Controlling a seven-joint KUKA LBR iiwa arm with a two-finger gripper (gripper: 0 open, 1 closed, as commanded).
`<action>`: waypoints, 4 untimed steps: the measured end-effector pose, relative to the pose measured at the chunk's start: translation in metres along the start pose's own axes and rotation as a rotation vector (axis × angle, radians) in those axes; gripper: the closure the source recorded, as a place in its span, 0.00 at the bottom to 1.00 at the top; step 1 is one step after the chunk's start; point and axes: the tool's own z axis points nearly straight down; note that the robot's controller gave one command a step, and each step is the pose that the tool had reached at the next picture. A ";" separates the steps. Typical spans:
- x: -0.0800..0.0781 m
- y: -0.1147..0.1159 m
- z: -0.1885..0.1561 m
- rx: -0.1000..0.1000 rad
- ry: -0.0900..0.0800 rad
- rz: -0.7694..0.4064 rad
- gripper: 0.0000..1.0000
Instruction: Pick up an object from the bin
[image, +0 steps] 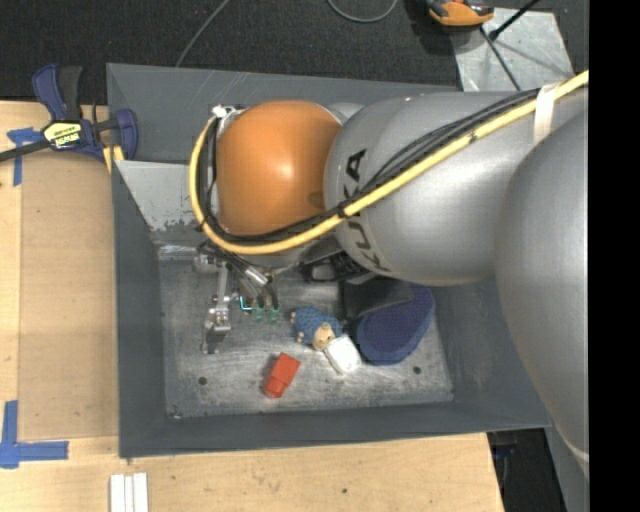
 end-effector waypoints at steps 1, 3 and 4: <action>0.019 -0.099 0.094 0.004 0.001 0.113 0.00; 0.025 -0.125 0.125 0.001 -0.009 -0.533 0.00; 0.021 -0.124 0.121 -0.001 -0.025 -0.530 1.00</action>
Offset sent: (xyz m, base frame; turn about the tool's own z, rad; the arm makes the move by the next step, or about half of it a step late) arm -0.0180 -0.0933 -0.0895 0.1056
